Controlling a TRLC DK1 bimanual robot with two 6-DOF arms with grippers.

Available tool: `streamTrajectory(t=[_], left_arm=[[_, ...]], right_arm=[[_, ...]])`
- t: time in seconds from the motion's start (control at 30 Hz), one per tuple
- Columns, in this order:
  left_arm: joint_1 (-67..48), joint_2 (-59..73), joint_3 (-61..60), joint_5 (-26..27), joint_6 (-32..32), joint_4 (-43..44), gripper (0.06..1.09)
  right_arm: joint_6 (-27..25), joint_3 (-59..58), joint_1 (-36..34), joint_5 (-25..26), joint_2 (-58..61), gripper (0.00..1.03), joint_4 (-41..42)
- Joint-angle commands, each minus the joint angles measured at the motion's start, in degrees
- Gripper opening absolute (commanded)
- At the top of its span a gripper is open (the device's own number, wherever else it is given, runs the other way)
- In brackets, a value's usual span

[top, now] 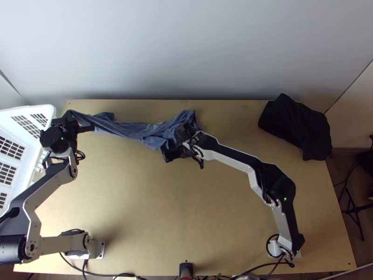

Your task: Fold the t-shirt

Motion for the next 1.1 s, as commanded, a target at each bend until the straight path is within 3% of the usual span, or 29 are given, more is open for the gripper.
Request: streamTrajectory(t=[0.0,0.07,0.67,0.73,0.8,0.83,0.97,1.0,1.03,1.07], left_arm=[[0.1,0.9,0.6,0.1,-0.2,0.0,0.09],[0.1,1.3,0.6,0.1,-0.2,0.0,0.09],[-0.1,4.5,3.2,0.1,-0.5,0.3,0.09],[0.0,4.8,3.5,0.1,-0.5,0.3,0.09],[0.1,5.2,3.6,0.1,-0.6,0.3,0.09],[0.2,5.4,3.6,0.1,-0.6,0.3,0.09],[0.4,5.5,3.6,0.1,-0.7,0.3,0.09],[0.5,5.7,3.6,0.1,-0.9,0.3,0.09],[0.5,5.8,3.6,0.1,-0.8,0.3,0.09],[0.6,5.8,3.6,0.1,-0.9,0.3,0.09]], right_arm=[[-0.4,2.3,-0.6,3.0,1.4,0.99,0.1],[-0.9,2.3,-0.8,3.0,1.4,0.94,0.1],[-3.1,1.1,-1.7,4.3,1.1,0.92,-1.3],[-3.7,1.3,-1.3,5.7,1.8,0.8,-1.3],[-5.1,1.8,-0.6,7.8,2.5,0.52,-1.3],[-5.7,2.2,-0.3,7.8,2.6,0.44,-1.3],[-5.6,3.2,0.4,7.8,3.1,0.42,-1.5],[-5.8,3.1,0.6,8.1,3.1,0.32,-1.5],[-6.4,3.2,1.0,8.3,3.2,0.12,-1.5],[-6.6,3.3,1.2,8.2,3.3,0.03,-1.5]])
